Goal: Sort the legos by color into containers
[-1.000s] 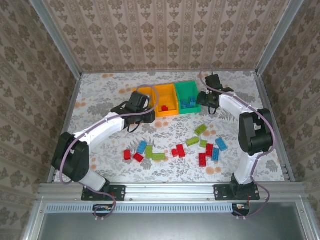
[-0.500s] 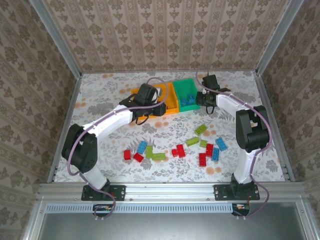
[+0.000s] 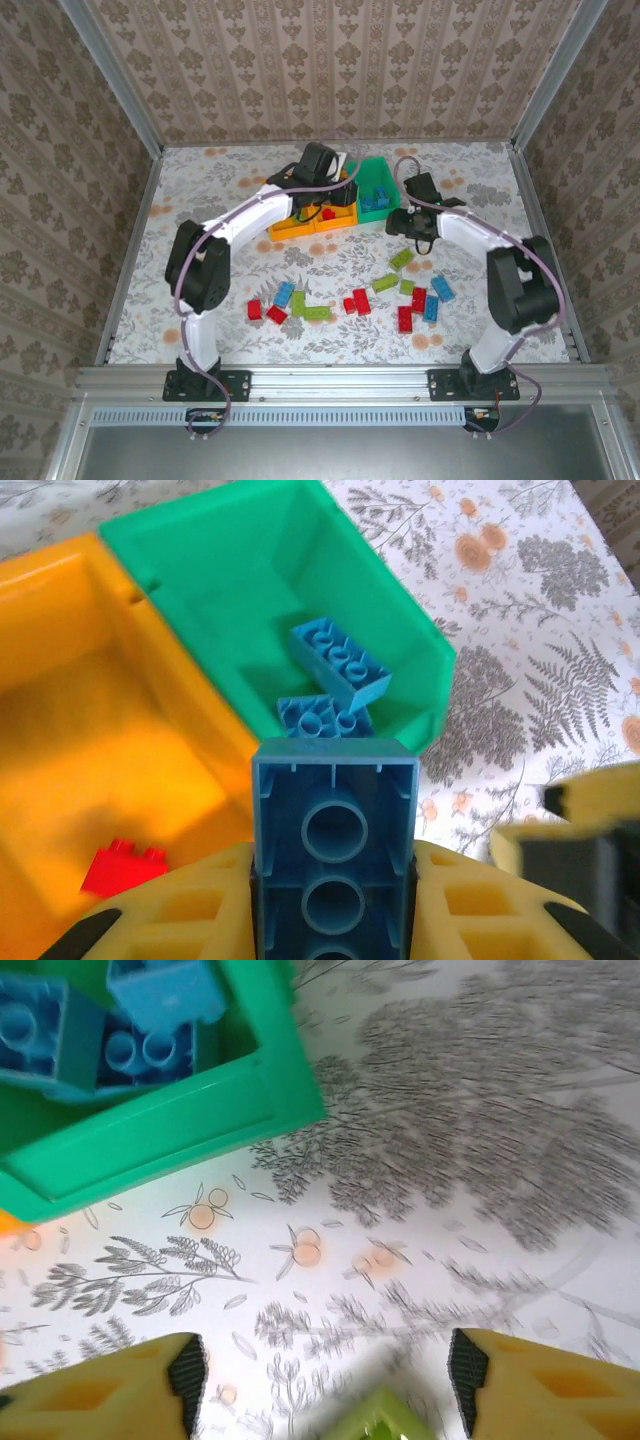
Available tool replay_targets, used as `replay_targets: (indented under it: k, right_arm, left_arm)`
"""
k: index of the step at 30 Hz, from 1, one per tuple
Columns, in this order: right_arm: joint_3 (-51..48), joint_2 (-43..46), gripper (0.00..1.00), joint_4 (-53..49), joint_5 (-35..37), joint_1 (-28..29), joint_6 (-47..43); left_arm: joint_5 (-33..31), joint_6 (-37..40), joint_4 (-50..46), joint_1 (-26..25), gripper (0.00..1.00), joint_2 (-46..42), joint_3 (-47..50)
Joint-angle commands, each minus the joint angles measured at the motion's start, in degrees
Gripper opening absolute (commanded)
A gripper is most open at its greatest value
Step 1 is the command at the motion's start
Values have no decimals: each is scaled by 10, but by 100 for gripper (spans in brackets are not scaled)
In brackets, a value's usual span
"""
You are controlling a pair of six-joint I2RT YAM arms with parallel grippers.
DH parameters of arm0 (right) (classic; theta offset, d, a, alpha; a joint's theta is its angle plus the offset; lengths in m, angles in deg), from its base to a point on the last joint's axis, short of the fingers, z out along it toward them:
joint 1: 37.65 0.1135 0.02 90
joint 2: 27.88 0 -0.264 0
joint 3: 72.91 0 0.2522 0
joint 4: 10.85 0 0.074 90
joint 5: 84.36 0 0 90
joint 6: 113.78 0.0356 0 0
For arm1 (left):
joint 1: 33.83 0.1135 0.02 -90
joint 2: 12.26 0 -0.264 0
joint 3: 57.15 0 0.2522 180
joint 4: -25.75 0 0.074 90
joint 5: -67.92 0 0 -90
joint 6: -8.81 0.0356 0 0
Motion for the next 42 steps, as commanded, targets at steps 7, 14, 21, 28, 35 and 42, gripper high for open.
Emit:
replay_targets:
  k: [7, 14, 21, 28, 35, 42]
  right_arm:
    - [-131, 190, 87, -111, 59, -5, 90]
    - [-224, 274, 92, -170, 57, -8, 161]
    - [-255, 295, 89, -197, 43, -6, 174]
    - [-253, 256, 89, -174, 65, -7, 160]
    - [-237, 187, 86, -153, 87, -18, 138]
    - [-243, 158, 71, -121, 82, -46, 112]
  left_arm:
    - [86, 10, 0, -4, 25, 107, -151]
    - [113, -6, -25, -2, 29, 177, -237]
    - [136, -60, 14, 13, 29, 220, -257]
    - [154, -68, 14, 17, 37, 240, -280]
    - [161, -63, 0, 18, 49, 239, -282]
    - [174, -62, -2, 19, 59, 229, -280]
